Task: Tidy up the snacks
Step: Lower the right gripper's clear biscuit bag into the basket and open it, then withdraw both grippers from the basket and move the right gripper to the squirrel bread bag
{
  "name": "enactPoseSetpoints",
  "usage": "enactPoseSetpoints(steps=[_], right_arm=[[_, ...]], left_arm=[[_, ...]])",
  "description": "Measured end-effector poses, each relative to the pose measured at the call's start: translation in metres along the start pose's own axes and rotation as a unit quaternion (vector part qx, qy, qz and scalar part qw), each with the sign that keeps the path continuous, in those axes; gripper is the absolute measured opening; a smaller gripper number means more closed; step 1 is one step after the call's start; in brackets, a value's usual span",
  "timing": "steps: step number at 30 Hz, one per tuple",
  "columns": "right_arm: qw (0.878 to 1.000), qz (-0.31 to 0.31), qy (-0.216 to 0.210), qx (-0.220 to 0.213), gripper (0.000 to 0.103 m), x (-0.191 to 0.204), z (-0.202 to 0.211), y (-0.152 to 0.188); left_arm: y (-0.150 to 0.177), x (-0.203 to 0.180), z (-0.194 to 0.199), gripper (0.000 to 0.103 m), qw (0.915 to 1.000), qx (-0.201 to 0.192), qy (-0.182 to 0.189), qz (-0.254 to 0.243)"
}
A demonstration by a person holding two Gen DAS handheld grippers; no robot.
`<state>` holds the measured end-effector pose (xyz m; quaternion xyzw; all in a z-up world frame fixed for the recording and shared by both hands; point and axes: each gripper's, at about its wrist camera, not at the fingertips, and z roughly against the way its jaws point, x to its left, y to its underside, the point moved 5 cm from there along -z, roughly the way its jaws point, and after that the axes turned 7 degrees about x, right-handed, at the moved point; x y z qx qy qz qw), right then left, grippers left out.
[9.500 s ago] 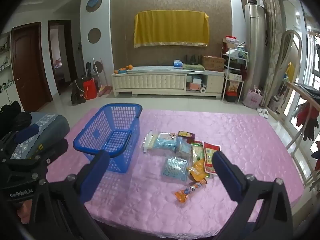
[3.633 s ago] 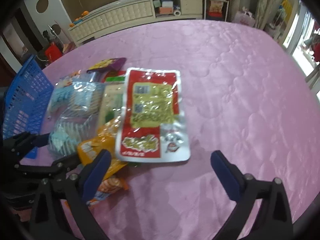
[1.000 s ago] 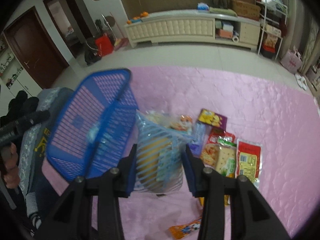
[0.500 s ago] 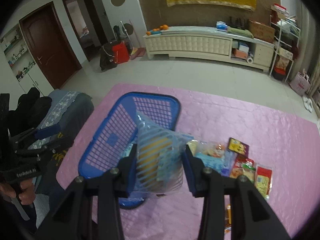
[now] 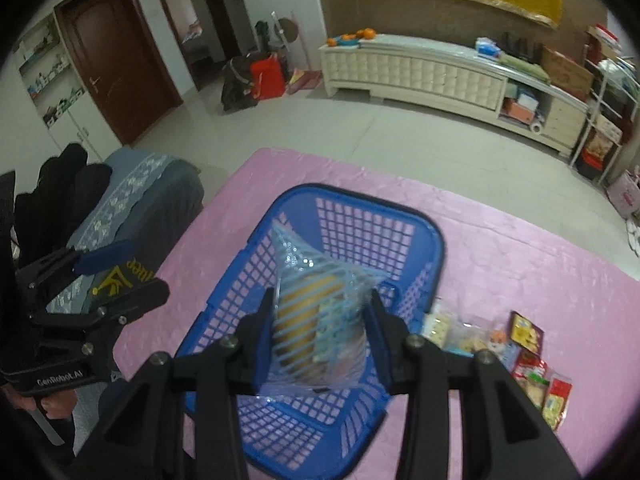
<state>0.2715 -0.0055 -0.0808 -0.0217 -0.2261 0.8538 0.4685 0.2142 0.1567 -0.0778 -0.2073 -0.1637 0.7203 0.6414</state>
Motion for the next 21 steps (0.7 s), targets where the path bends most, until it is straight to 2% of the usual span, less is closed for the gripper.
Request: enactPoseSetpoints(steps=[10,14,16,18,21], right_arm=[[0.999,-0.006,-0.007,0.045,0.046,-0.011,-0.046,-0.006],[0.999,-0.001,0.012,0.045,0.05,-0.011,-0.05,-0.004],[0.999,-0.001,0.005,0.04,0.058,-0.012,-0.046,-0.004],[0.999,0.0,0.011,0.036,0.078,-0.012,-0.04,-0.004],[0.999,0.0,0.027,0.019,0.084,-0.015,-0.025,-0.002]], left_arm=[[0.0,0.008,-0.025,0.068,0.9995,0.02,-0.002,0.025],[0.003,0.006,-0.025,0.068,0.9993,0.024,-0.008,0.027],[0.004,0.002,-0.02,0.068,0.9994,0.021,-0.009,0.025],[0.005,-0.004,-0.014,0.068,0.9996,0.017,-0.01,0.021],[0.006,-0.006,-0.007,0.068,0.9997,0.011,-0.008,0.019]])
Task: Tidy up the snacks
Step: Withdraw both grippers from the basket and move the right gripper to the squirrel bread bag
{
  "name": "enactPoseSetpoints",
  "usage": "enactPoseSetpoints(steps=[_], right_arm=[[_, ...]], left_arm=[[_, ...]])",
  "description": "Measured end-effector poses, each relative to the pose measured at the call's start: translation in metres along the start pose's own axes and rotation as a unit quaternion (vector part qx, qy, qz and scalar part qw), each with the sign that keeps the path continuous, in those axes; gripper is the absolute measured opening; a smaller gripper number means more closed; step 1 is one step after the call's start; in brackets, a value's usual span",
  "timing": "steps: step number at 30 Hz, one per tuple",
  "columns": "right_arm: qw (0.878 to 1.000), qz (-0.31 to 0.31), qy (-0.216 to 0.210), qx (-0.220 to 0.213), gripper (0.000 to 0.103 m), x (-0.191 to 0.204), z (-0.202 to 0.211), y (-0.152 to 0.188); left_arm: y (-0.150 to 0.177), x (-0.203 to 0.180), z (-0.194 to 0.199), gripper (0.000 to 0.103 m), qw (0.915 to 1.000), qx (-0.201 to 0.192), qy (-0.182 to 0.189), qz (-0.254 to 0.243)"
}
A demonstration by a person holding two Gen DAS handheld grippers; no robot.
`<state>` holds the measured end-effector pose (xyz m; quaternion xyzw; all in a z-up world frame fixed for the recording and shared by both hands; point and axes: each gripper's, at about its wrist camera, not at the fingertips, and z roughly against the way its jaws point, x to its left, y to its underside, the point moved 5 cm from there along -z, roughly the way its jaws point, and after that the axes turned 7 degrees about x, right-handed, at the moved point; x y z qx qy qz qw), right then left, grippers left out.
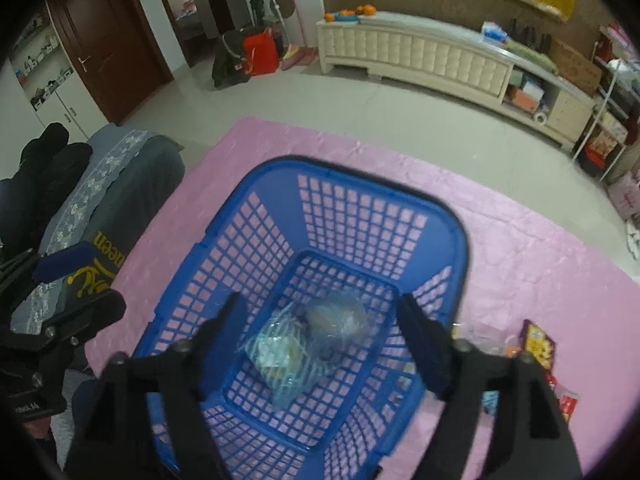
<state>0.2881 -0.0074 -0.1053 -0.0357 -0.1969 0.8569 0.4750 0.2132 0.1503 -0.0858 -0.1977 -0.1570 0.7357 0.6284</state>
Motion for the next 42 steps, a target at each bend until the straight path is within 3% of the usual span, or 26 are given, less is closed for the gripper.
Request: enactPoseSetpoints(steps=[7,14,22,33,42], right_arm=[[0.999,-0.033,0.019,-0.021,0.085,-0.019,0.041,0.019],[0.991,-0.111,0.034,-0.061,0.085,-0.054,0.092,0.044],[0.99,-0.131,0.032,-0.041,0.085,-0.082,0.106,0.069],[0.992,-0.121,0.028,0.001,0.085,-0.101,0.074,0.082],[0.989,-0.132,0.016,0.061,0.085,-0.126,0.011,0.08]], left_arm=[[0.009,-0.019,0.031,0.068,0.9997,-0.017,0.0,-0.015],[0.018,-0.047,0.062,0.073,0.9985,-0.038,-0.005,-0.04],[0.027,-0.076,0.064,0.077,0.9978,-0.037,-0.001,-0.055],[0.019,-0.083,0.012,0.077,0.9993,0.021,0.006,-0.029],[0.005,-0.077,-0.034,0.077,0.9982,0.053,-0.006,-0.027]])
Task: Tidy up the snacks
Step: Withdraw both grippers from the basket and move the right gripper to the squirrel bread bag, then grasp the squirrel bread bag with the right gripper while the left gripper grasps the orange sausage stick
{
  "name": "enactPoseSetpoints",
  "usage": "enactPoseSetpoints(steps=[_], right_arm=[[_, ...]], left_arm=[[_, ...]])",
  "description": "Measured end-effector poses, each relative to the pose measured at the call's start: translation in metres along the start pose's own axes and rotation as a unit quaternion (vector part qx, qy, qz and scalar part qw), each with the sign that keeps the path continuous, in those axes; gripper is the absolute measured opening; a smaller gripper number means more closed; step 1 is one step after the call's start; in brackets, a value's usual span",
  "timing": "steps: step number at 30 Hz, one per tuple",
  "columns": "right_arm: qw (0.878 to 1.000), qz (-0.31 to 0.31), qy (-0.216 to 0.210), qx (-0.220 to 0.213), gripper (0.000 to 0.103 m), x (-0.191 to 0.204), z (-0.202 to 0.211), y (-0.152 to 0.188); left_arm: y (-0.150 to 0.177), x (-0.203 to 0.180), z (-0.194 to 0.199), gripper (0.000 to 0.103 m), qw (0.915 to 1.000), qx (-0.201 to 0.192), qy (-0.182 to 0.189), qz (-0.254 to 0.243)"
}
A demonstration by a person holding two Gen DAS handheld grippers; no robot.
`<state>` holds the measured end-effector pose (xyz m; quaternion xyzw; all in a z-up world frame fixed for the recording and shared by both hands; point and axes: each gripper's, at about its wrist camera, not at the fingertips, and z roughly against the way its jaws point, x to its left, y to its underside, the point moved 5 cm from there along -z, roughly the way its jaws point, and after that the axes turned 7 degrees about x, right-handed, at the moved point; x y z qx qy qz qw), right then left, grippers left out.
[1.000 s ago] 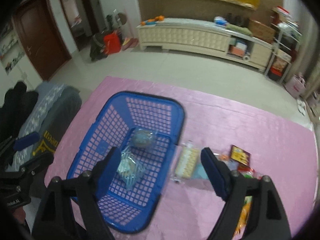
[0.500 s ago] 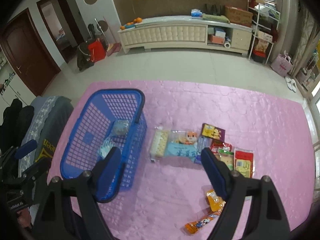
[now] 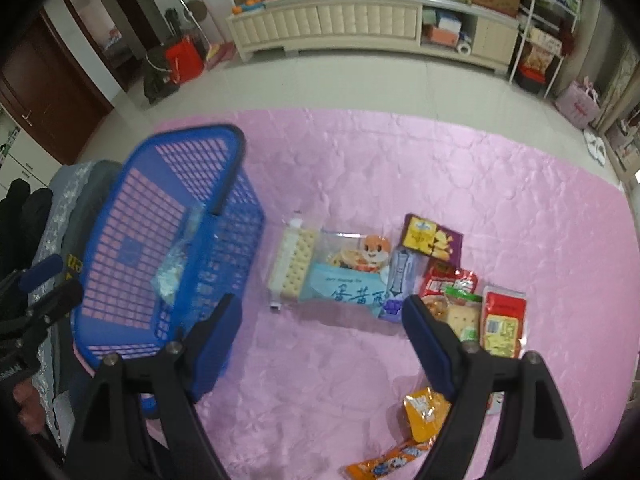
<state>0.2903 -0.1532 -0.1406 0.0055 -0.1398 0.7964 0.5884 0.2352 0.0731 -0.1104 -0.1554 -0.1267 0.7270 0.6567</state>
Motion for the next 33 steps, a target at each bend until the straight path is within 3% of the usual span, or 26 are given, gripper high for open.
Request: enactPoseSetpoints(steps=[12,25,29,33], right_arm=[[0.998,-0.012,-0.003,0.064,0.085,-0.02,-0.082,-0.027],[0.996,0.023,0.041,0.077,0.085,-0.019,-0.108,-0.035],[0.996,0.03,0.017,0.087,0.07,-0.017,-0.107,-0.025],[0.996,0.035,0.015,0.081,0.067,-0.019,-0.097,-0.009]], left_arm=[[-0.025,0.0,-0.052,0.077,0.9993,0.036,-0.014,0.003],[-0.021,0.008,-0.071,0.077,0.9981,0.059,-0.01,0.015],[-0.018,0.007,-0.065,0.077,0.9983,0.055,-0.005,0.02],[-0.014,0.005,-0.052,0.077,0.9987,0.047,-0.003,0.02]])
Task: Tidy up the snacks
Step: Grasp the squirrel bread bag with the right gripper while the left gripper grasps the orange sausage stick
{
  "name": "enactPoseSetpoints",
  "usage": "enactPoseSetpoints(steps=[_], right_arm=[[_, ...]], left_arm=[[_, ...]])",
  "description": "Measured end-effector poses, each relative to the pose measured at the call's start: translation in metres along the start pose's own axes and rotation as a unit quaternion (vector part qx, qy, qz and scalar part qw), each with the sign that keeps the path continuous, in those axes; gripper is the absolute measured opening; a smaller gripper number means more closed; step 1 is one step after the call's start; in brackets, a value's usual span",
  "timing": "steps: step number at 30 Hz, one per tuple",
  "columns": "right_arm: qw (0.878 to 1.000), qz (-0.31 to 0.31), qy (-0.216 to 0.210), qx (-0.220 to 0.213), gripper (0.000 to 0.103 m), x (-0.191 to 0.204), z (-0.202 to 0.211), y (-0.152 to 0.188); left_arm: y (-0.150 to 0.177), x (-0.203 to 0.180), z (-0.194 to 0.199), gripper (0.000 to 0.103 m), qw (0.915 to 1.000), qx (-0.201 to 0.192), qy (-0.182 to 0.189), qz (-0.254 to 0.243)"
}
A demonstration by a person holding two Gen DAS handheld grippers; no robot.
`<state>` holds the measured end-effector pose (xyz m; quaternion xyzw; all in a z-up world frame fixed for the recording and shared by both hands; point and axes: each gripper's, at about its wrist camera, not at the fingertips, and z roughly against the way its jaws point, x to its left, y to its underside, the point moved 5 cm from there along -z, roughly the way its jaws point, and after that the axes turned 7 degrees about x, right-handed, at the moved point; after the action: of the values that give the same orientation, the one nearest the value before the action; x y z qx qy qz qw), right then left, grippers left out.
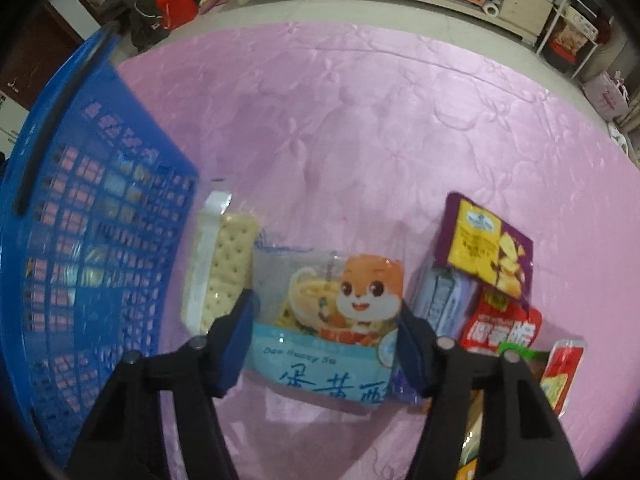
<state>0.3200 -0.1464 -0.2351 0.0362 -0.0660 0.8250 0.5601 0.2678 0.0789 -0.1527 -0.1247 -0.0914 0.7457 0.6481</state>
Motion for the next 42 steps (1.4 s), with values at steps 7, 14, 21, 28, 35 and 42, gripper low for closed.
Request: enactPoseSetpoints(steps=[7,14,21,28,35,42], right_arm=[[0.999,-0.03,-0.032,-0.023,0.067,-0.012,0.034,0.032],[0.994,-0.056,-0.055,-0.074,0.067,-0.025,0.098,0.081],[0.988,-0.087,-0.062,-0.114,0.067,-0.047,0.14,0.119],[0.985,-0.118,-0.054,-0.115,0.067,-0.078,0.139,0.155],[0.982,-0.131,-0.054,-0.124,0.067,-0.109,0.139,0.185],[0.981,-0.15,-0.059,-0.108,0.068,-0.139,0.119,0.207]], left_arm=[[0.014,-0.011,0.026,0.077,0.9998,-0.018,0.009,-0.008],[0.04,-0.047,0.063,0.077,0.998,-0.043,0.025,-0.04],[0.071,-0.096,0.085,0.077,0.9935,-0.057,0.042,-0.089],[0.096,-0.157,0.064,0.077,0.9862,-0.033,0.07,-0.147],[0.115,-0.205,0.031,0.077,0.9745,-0.003,0.081,-0.209],[0.129,-0.243,-0.011,0.077,0.9599,0.027,0.064,-0.272]])
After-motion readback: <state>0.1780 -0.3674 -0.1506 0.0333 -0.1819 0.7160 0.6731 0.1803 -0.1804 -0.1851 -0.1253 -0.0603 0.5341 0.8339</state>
